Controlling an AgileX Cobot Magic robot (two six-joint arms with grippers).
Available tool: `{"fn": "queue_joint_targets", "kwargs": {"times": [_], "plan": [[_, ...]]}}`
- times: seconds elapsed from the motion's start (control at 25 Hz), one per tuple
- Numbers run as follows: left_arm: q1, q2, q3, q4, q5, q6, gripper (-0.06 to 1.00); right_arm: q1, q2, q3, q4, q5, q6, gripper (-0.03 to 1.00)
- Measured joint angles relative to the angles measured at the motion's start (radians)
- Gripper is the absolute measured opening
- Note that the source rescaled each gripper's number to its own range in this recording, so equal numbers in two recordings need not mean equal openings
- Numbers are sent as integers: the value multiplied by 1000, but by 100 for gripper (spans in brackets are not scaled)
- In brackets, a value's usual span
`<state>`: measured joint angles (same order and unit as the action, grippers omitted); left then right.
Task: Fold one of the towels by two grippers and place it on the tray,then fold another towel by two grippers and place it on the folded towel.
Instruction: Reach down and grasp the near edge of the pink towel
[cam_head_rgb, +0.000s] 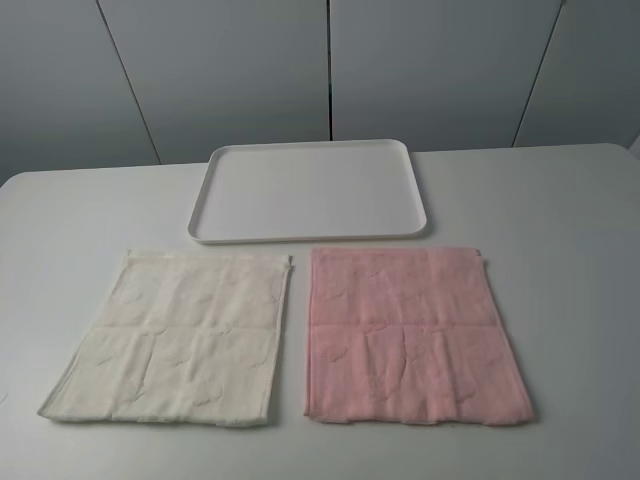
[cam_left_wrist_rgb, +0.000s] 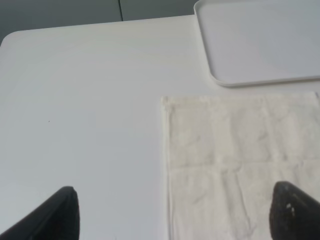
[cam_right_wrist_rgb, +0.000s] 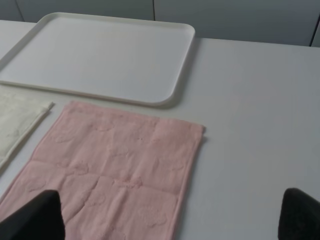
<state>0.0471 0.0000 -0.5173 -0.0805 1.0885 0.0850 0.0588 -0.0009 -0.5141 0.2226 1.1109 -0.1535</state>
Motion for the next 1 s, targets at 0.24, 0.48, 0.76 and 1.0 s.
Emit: {"fn": "queue_joint_targets", "kwargs": {"times": [0.24,0.48,0.76,1.0], "plan": [[0,0,0,0,0,0,98,0,0,0,0,0,0,92],[0,0,0,0,0,0,98,0,0,0,0,0,0,92],[0,0,0,0,0,0,98,0,0,0,0,0,0,92],[0,0,0,0,0,0,98,0,0,0,0,0,0,92]]}}
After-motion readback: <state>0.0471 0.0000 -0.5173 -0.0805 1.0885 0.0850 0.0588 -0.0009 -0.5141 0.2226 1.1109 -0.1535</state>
